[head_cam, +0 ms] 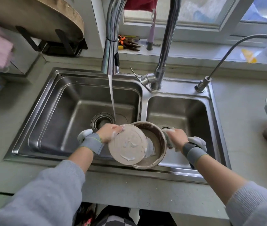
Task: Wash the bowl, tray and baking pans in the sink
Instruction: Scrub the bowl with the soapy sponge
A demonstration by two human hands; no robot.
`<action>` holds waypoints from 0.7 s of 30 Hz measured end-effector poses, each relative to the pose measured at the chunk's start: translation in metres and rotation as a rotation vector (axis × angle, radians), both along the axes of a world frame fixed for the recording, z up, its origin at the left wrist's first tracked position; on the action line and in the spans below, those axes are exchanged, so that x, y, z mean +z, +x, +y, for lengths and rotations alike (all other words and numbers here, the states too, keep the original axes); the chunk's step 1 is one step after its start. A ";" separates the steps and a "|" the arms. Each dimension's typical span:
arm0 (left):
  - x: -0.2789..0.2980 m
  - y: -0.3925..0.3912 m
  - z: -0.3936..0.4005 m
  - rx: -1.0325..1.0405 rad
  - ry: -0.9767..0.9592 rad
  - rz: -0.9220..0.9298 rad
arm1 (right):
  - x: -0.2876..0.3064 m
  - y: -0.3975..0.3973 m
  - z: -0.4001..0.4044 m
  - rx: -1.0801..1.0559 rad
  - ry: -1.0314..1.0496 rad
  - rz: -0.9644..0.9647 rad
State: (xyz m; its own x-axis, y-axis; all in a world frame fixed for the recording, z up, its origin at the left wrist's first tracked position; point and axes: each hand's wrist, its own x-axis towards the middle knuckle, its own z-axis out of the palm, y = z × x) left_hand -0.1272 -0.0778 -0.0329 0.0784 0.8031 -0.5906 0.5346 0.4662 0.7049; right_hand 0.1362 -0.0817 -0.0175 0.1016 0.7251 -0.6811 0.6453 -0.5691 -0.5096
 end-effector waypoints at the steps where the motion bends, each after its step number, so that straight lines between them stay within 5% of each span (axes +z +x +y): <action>1: 0.005 0.000 0.006 -0.078 0.072 0.096 | 0.001 0.001 0.002 0.018 0.068 0.024; 4: 0.027 0.013 0.019 -0.172 0.286 0.118 | 0.008 -0.001 0.007 -0.072 0.090 0.176; 9: 0.052 0.037 0.027 -0.163 0.391 -0.209 | 0.034 0.004 0.019 -0.191 0.241 0.198; 11: 0.061 0.045 0.032 -0.204 0.441 -0.208 | 0.049 0.007 0.028 -0.363 0.245 0.449; 14: 0.074 0.057 0.045 -0.287 0.498 -0.204 | 0.072 0.000 0.032 -0.128 0.147 0.652; 17: 0.084 0.062 0.053 -0.247 0.549 -0.231 | 0.074 0.001 0.039 0.127 0.179 0.615; 21: 0.093 0.059 0.057 -0.022 0.515 -0.357 | 0.072 0.001 0.031 0.007 0.299 0.672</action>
State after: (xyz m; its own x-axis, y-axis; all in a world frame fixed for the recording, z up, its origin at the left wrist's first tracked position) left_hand -0.0684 -0.0208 0.0597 0.2191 0.9737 -0.0623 0.2303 0.0104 0.9731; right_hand 0.1368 -0.0505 0.0543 -0.2738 0.8887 -0.3678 0.1425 -0.3407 -0.9293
